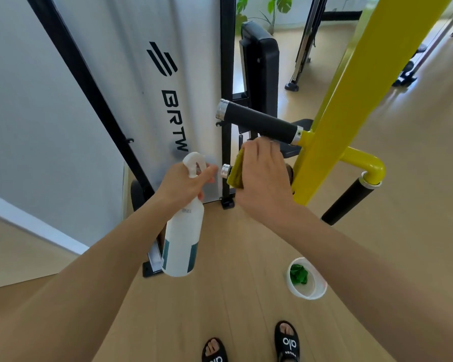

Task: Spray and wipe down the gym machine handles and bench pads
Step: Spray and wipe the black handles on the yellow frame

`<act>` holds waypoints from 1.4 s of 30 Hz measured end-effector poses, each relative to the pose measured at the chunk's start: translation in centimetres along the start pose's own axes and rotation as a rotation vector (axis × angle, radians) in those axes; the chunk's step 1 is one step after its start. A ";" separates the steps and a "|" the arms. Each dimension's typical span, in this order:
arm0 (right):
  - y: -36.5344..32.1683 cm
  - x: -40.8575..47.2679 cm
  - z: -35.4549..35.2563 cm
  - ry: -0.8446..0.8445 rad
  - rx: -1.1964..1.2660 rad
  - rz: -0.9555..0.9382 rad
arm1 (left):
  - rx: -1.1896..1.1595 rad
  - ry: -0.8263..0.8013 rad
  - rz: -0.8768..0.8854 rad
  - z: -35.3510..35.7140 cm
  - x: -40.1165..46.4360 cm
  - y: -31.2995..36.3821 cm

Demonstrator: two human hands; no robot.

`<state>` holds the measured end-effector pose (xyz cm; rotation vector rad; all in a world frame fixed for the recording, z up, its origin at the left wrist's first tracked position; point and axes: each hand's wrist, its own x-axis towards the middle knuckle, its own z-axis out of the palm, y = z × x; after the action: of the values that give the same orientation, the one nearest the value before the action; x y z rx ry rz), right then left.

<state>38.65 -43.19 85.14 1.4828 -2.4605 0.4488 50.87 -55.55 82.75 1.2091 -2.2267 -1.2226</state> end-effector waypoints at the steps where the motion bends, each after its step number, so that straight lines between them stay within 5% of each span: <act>1: 0.0 0.7 -0.1 -0.047 -0.127 -0.039 | -0.002 -0.007 0.008 0.0 0.2 0.1; 8: 1.9 1.5 2.8 -0.456 -0.354 0.034 | 0.049 -0.043 -0.053 1.0 1.9 0.4; 30: -0.2 4.4 5.5 -0.399 -0.108 -0.181 | 0.001 -0.138 -0.114 1.2 3.7 0.0; 42: 4.8 4.5 1.9 -0.975 0.148 0.163 | 0.059 -0.162 -0.085 3.8 2.6 0.8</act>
<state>32.30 -45.44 84.31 1.8687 -3.3426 -0.1376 46.64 -55.40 80.91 1.2810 -2.3632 -1.3398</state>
